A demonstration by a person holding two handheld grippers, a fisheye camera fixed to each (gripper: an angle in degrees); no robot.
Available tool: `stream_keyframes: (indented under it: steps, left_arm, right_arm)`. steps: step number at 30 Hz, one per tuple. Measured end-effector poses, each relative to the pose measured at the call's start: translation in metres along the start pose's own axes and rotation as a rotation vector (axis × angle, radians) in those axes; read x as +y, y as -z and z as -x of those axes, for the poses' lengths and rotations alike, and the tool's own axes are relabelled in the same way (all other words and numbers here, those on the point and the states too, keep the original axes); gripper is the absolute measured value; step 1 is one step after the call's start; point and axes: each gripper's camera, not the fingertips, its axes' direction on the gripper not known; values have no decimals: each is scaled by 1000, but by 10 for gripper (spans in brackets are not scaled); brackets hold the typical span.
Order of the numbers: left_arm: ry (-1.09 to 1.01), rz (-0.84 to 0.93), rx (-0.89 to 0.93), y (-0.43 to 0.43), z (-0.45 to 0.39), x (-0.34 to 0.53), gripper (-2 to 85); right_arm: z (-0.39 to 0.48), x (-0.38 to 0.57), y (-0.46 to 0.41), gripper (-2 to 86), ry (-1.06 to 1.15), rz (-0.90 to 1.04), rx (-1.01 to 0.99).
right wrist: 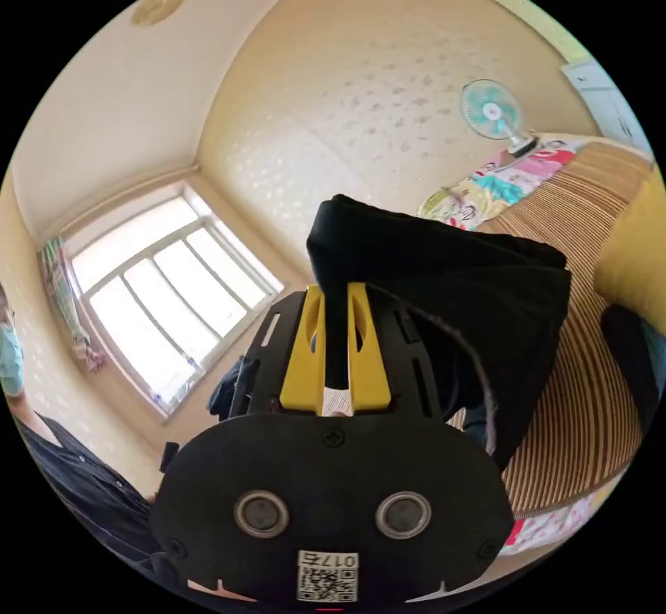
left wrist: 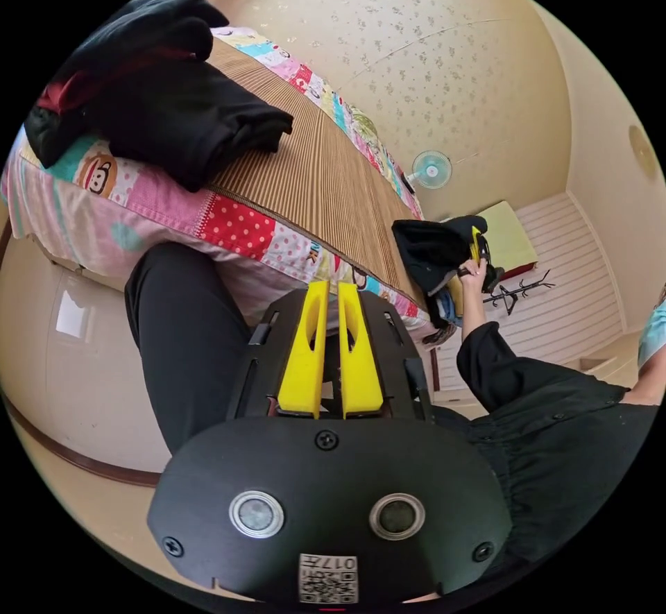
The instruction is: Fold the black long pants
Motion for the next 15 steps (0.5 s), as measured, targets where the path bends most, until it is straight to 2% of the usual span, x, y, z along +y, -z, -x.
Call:
stream_keyframes:
  steps: [3,7,9,11,15]
  left_arm:
    - [-7,-10,-22,9,2,4,28]
    - [-1,-34,-60,23,10,13,29]
    - [12,-30,-67,28,19,17,32]
    - [25,-22,-72,30,27,19,35]
    - [26,-19,-66,32,37,17,44]
  right_arm:
    - [63,25,-92,46,232,305,-74]
    - [132,130,-179,47,495,676,-194]
    - [136,180,-205,49,470,789,-206]
    - [127,219,-220,53,354,853,-185]
    - [89,253,-183,38,66,736,-369]
